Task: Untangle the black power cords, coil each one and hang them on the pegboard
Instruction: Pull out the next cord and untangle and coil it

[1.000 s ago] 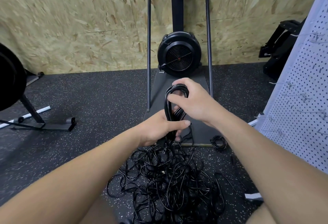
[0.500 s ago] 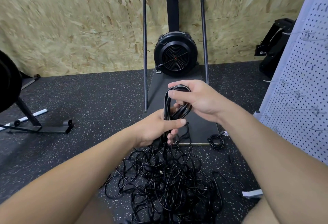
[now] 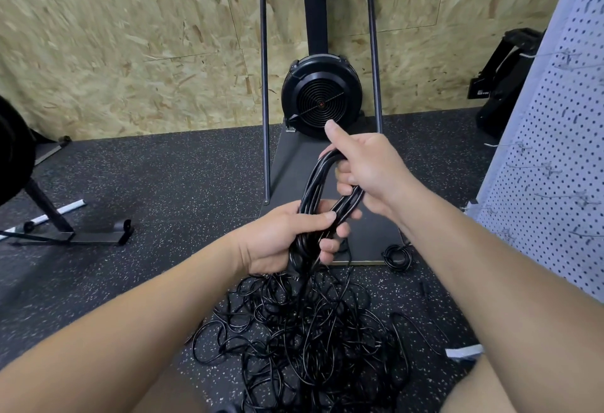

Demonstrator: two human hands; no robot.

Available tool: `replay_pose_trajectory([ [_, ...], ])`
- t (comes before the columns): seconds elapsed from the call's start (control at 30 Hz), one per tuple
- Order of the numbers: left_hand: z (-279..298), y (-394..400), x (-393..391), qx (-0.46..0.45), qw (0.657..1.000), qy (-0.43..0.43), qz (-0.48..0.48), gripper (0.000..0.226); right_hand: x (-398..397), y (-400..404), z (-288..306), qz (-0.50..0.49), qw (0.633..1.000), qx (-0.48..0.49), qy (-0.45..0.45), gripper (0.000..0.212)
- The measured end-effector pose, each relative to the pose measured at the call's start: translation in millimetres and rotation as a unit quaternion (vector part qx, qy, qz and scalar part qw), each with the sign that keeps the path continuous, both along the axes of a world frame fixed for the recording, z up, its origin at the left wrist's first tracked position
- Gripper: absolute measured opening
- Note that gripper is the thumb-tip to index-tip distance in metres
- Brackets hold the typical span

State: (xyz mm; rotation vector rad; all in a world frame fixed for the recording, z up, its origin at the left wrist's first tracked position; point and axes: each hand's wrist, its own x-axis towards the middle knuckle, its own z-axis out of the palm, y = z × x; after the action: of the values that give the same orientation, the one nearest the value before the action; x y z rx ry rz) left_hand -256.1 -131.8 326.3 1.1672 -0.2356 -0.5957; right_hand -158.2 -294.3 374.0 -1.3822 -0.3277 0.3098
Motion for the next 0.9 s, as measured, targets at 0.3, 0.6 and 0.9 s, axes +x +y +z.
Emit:
replay_pose_trajectory([
  [0.3, -4.4, -17.7, 0.1, 0.103, 0.99, -0.011, 0.1, 0.033, 4.8, 4.6, -9.3, -0.039, 0.998, -0.03, 0.032, 0.044],
  [0.6, -9.7, -9.8, 6.4, 0.151, 0.969, -0.053, 0.189, 0.025, 11.7, 2.8, -21.6, 0.042, 0.998, 0.025, 0.05, 0.076],
  [0.9, 3.6, 14.7, 33.6, 0.024, 0.93, -0.035, 0.366, 0.028, 3.7, 5.4, -79.2, 0.255, 0.915, -0.312, 0.005, 0.044],
])
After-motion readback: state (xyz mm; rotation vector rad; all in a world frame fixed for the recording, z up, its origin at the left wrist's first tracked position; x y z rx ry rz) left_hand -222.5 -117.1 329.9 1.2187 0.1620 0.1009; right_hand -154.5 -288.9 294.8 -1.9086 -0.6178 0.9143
